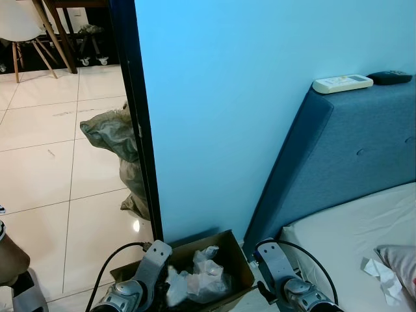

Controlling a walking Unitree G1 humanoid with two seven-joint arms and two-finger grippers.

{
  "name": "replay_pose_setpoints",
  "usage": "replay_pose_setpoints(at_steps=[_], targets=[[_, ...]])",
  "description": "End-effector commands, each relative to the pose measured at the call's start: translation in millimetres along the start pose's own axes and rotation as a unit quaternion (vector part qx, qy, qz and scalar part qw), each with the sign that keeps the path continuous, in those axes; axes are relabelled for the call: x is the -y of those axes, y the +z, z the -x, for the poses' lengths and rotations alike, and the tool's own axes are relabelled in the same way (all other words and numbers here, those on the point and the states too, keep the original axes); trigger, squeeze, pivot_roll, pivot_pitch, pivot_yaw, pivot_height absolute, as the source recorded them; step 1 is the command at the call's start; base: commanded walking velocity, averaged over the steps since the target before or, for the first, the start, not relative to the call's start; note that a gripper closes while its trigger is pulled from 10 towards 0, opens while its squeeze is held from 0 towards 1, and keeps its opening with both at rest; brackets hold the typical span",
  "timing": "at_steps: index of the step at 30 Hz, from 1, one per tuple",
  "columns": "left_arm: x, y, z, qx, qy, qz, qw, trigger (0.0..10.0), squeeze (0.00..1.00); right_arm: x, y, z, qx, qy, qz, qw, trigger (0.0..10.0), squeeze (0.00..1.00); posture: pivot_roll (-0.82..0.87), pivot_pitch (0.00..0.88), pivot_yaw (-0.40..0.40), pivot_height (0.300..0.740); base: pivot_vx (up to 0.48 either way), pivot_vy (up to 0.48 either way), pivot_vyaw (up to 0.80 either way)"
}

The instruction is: Clean up the room

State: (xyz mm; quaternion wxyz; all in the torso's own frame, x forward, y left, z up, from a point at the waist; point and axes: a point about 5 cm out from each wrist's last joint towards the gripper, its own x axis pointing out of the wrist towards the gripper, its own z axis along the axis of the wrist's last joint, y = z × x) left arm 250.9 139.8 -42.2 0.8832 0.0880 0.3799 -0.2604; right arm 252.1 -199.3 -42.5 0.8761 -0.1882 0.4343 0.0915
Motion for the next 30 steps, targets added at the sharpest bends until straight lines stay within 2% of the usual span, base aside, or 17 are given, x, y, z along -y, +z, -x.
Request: replay_pose_setpoints(at_steps=[1,14,15,16,17,19,20,21,22,23,24,25,26,27,28,29,30], targets=[[4.4,-3,-1.3,-0.009,-0.005,-0.005,1.000,10.0,1.00,0.3,2,-0.1,0.002,-0.001,0.001,1.000,10.0,0.00,-0.10,0.119,-0.042,0.740,0.000,0.000,0.00],[-4.7,-3,1.5,-0.010,0.019,-0.007,1.000,10.0,1.00,1.5,6,-0.2,0.008,-0.004,0.001,1.000,10.0,0.00,-0.09,0.109,-0.038,0.740,0.000,0.000,0.00],[-7.0,-2,2.2,-0.005,0.026,0.001,1.000,10.0,1.00,0.9,6,-0.3,0.009,-0.003,0.000,1.000,10.0,0.00,-0.09,0.105,-0.036,0.740,0.000,0.000,0.00],[-11.7,2,3.4,0.018,0.038,0.039,0.998,10.0,1.00,-0.9,4,-0.4,0.006,-0.001,-0.002,1.000,10.0,0.00,-0.09,0.099,-0.033,0.740,0.000,0.000,0.00],[-17.1,7,5.2,0.049,0.049,0.097,0.993,10.0,0.38,-3.3,1,-0.5,0.001,0.001,-0.004,1.000,10.0,0.00,-0.08,0.095,-0.032,0.740,0.000,0.000,0.00],[-17.1,7,5.2,0.049,0.049,0.097,0.993,10.0,0.38,-3.3,1,-0.5,0.001,0.001,-0.004,1.000,10.0,0.00,-0.08,0.095,-0.032,0.740,0.000,0.000,0.00],[-20.9,10,6.5,0.071,0.056,0.137,0.987,10.0,0.38,-4.9,-2,-0.5,-0.002,0.002,-0.005,1.000,10.0,0.00,-0.08,0.095,-0.032,0.740,0.000,0.000,0.00],[-20.9,10,6.5,0.071,0.056,0.137,0.987,10.0,0.38,-4.9,-2,-0.5,-0.002,0.002,-0.005,1.000,10.0,0.00,-0.08,0.095,-0.032,0.740,0.000,0.000,0.00],[-27.2,10,9.7,0.099,0.068,0.201,0.972,10.0,0.00,-9.1,-10,-0.3,-0.014,0.005,-0.014,1.000,10.0,0.00,-0.06,0.080,-0.035,0.740,0.000,0.000,0.00],[-30.9,9,11.8,0.115,0.075,0.238,0.961,10.0,0.00,-11.8,-15,-0.1,-0.023,0.007,-0.020,1.000,10.0,0.00,-0.06,0.080,-0.035,0.740,0.000,0.000,0.00],[-30.9,9,11.8,0.115,0.075,0.238,0.961,10.0,0.00,-11.8,-15,-0.1,-0.023,0.007,-0.020,1.000,10.0,0.00,-0.06,0.080,-0.035,0.740,0.000,0.000,0.00],[-34.9,-4,16.0,0.118,0.100,0.282,0.947,10.0,0.00,-17.3,-28,1.0,-0.041,0.009,-0.034,0.999,10.0,0.00,-0.04,0.070,-0.042,0.740,0.000,0.000,0.00],[-34.9,-4,16.0,0.118,0.100,0.282,0.947,10.0,0.00,-17.3,-28,1.0,-0.041,0.009,-0.034,0.999,10.0,0.00,-0.04,0.070,-0.042,0.740,0.000,0.000,0.00],[-37.1,-17,19.9,0.115,0.124,0.317,0.933,10.0,0.00,-21.5,-39,2.2,-0.056,0.009,-0.046,0.997,10.0,0.00,-0.03,0.060,-0.042,0.740,0.000,0.000,0.00],[-37.1,-17,19.9,0.115,0.124,0.317,0.933,10.0,0.00,-21.5,-39,2.2,-0.056,0.009,-0.046,0.997,10.0,0.00,-0.03,0.060,-0.042,0.740,0.000,0.000,0.00],[-37.3,-39,25.6,0.094,0.161,0.351,0.918,10.0,0.00,-25.7,-51,4.1,-0.072,0.008,-0.053,0.996,10.0,0.00,-0.03,0.053,-0.043,0.740,0.000,0.000,0.00],[-37.3,-39,25.6,0.094,0.161,0.351,0.918,10.0,0.00,-25.7,-51,4.1,-0.072,0.008,-0.053,0.996,10.0,0.00,-0.03,0.053,-0.043,0.740,0.000,0.000,0.00]])
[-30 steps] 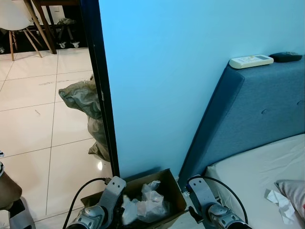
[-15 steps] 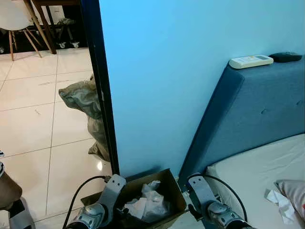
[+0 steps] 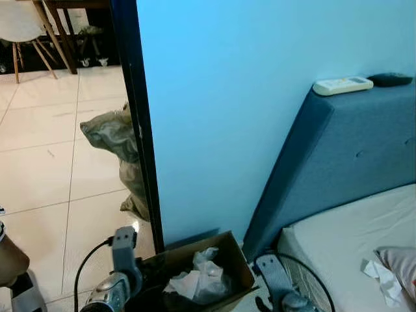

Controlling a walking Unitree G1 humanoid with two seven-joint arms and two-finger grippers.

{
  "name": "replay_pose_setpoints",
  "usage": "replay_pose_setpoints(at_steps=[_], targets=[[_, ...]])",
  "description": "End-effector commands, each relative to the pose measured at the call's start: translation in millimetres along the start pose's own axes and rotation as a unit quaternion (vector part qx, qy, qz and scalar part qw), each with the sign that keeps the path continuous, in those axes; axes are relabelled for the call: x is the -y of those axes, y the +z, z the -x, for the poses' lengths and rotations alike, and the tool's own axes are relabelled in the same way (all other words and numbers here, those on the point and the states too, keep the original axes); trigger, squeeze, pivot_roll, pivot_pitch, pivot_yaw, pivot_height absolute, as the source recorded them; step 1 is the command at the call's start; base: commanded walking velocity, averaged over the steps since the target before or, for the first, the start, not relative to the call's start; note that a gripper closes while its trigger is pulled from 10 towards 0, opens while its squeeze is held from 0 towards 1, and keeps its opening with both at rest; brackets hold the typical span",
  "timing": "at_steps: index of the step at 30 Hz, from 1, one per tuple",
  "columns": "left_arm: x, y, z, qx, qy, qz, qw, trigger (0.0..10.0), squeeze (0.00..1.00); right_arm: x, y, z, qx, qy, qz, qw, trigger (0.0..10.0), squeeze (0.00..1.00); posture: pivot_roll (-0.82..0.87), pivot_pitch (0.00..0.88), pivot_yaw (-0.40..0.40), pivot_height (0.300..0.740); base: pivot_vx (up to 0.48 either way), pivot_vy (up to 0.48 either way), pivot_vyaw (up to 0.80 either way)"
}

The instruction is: Clean up the room

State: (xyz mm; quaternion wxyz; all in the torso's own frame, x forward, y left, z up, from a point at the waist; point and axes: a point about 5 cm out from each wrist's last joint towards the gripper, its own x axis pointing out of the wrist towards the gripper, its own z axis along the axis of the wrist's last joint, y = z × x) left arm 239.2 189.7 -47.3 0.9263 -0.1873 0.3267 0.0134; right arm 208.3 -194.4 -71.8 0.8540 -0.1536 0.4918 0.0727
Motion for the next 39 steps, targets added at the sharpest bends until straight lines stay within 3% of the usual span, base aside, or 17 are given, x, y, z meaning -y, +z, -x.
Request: replay_pose_setpoints(at_steps=[1,2,4,6,8,23,39], targets=[[-25.6,-24,13.8,-0.032,0.071,0.040,0.996,10.0,0.00,-1.7,-19,1.1,-0.030,-0.005,-0.028,0.999,10.0,0.00,-0.02,0.040,-0.044,0.740,0.000,0.000,0.00],[-36.9,-38,22.2,-0.047,0.109,0.059,0.991,10.0,0.00,-2.5,-29,2.1,-0.044,-0.008,-0.038,0.998,10.0,0.00,-0.02,0.031,-0.045,0.740,0.000,0.000,0.00],[-36.9,-38,22.2,-0.047,0.109,0.059,0.991,10.0,0.00,-2.5,-29,2.1,-0.044,-0.008,-0.038,0.998,10.0,0.00,-0.02,0.031,-0.045,0.740,0.000,0.000,0.00],[-48.9,-58,34.4,-0.076,0.146,0.069,0.984,10.0,0.00,-1.8,-44,4.2,-0.067,-0.014,-0.047,0.997,10.0,0.00,0.00,0.010,-0.045,0.740,0.000,0.000,0.00],[-52.8,-71,41.2,-0.105,0.155,0.052,0.981,10.0,0.00,-0.9,-53,5.8,-0.080,-0.016,-0.042,0.996,10.0,0.00,0.00,0.000,-0.039,0.740,0.000,0.000,0.00],[-38.7,-74,35.4,-0.132,0.137,0.019,0.982,10.0,0.00,5.0,-48,5.4,-0.075,-0.027,-0.010,0.997,10.0,0.00,0.01,0.000,-0.052,0.740,0.000,0.000,0.00],[-36.2,-78,36.0,-0.141,0.133,0.010,0.981,10.0,0.00,8.3,-54,6.8,-0.081,-0.030,0.001,0.996,10.0,0.00,0.01,0.000,-0.048,0.740,-0.264,0.000,0.00]])
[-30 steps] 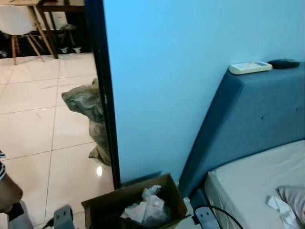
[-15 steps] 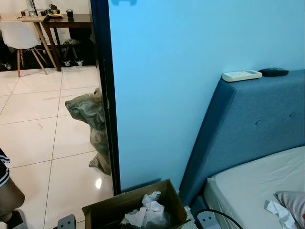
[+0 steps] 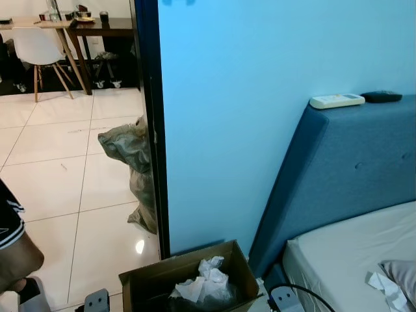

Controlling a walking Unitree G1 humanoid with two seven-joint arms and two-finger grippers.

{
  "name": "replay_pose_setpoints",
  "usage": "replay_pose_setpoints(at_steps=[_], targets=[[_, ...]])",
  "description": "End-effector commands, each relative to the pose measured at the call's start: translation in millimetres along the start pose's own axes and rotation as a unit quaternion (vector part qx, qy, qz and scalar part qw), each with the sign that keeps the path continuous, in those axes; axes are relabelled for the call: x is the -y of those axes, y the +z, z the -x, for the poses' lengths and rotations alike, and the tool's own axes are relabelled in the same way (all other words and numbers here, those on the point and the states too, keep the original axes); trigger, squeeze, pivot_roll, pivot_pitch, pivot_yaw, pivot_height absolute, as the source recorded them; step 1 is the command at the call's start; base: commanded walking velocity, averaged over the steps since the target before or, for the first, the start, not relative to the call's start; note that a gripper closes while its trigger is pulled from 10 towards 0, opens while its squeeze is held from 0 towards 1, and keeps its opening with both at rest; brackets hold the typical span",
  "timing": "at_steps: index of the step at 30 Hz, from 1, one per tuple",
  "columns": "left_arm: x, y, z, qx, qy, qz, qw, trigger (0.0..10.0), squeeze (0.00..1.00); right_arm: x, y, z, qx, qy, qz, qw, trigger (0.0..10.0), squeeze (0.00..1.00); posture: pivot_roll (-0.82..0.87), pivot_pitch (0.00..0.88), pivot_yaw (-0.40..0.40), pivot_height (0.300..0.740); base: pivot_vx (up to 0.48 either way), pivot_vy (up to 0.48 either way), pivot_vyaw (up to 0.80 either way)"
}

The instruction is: Clean up the room

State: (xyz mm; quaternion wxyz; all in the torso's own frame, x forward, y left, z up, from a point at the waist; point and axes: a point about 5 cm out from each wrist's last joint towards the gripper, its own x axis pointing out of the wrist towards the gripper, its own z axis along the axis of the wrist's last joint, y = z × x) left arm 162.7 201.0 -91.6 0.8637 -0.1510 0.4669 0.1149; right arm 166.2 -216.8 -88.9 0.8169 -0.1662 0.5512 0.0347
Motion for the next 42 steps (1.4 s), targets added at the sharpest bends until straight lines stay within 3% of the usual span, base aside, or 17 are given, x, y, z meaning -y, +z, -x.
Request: replay_pose_setpoints(at_steps=[1,22,38,42], targets=[[0.2,-5,0.5,-0.010,0.000,-0.001,1.000,10.0,0.00,2.1,-4,0.2,-0.005,-0.004,0.008,1.000,10.0,0.00,0.01,0.000,-0.048,0.740,-0.285,0.000,0.00],[5.7,-7,0.0,-0.016,-0.011,-0.020,1.000,10.0,0.00,-12.1,-6,-0.4,-0.012,0.002,0.013,1.000,10.0,0.00,0.01,0.000,-0.038,0.740,-0.286,0.000,0.00],[2.4,-14,1.6,-0.031,-0.014,-0.041,0.999,10.0,0.00,-19.1,-8,-0.4,-0.014,0.007,0.017,1.000,10.0,0.00,0.00,0.000,-0.034,0.740,0.000,0.000,0.00],[7.9,-14,1.3,-0.029,-0.037,-0.045,0.998,10.0,0.00,-18.7,-7,-0.5,-0.013,0.006,0.020,1.000,10.0,0.00,0.00,0.000,-0.035,0.740,0.000,0.000,0.00]])
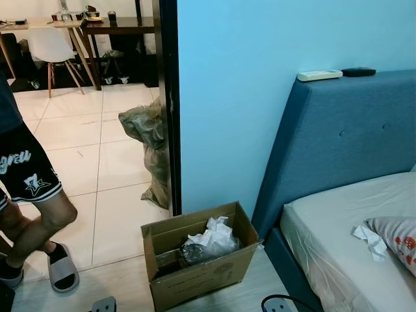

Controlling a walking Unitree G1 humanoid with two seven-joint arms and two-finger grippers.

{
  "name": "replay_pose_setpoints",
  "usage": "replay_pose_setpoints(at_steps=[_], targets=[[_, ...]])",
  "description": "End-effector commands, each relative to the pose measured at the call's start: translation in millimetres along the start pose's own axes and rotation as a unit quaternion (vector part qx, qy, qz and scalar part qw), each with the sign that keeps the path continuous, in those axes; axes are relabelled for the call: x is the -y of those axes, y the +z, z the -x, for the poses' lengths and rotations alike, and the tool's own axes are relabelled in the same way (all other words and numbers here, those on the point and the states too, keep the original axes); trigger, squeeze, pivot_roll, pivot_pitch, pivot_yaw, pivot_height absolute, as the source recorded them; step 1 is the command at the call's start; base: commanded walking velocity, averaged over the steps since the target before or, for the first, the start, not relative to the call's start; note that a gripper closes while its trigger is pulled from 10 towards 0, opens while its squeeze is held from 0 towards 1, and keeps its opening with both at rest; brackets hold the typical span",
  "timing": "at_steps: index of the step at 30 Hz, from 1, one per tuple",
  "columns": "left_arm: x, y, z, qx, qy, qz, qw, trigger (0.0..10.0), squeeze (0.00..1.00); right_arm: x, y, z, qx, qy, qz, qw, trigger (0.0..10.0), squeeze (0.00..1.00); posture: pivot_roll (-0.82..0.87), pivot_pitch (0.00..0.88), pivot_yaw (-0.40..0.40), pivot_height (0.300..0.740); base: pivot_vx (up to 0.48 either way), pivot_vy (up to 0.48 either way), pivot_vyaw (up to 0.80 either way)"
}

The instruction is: Clean up the room

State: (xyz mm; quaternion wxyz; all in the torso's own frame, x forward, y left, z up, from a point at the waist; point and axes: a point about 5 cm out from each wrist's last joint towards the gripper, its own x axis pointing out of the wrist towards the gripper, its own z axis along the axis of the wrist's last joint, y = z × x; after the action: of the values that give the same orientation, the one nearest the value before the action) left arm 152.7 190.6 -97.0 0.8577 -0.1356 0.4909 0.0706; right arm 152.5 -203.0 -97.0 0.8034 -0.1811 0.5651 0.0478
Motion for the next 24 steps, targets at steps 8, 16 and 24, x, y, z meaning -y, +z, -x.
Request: replay_pose_setpoints(at_steps=[8,16,24], targets=[[7.5,0.6,-1.0,-0.002,-0.028,-0.018,0.999,10.0,0.00,-0.5,4.1,0.0,0.005,0.001,0.001,1.000,10.0,0.00,0.00,0.000,-0.034,0.740,0.000,-0.066,0.00],[7.0,-1.9,-0.8,-0.006,-0.023,-0.005,1.000,10.0,0.00,-1.6,5.5,0.0,0.005,0.002,0.003,1.000,10.0,0.00,0.00,0.000,-0.034,0.740,0.000,-0.282,0.00],[6.2,-3.0,-0.4,-0.008,-0.025,-0.003,1.000,10.0,0.00,-3.0,5.8,-0.1,0.005,0.004,0.004,1.000,10.0,0.00,0.00,0.000,-0.034,0.740,0.000,0.000,0.00]])
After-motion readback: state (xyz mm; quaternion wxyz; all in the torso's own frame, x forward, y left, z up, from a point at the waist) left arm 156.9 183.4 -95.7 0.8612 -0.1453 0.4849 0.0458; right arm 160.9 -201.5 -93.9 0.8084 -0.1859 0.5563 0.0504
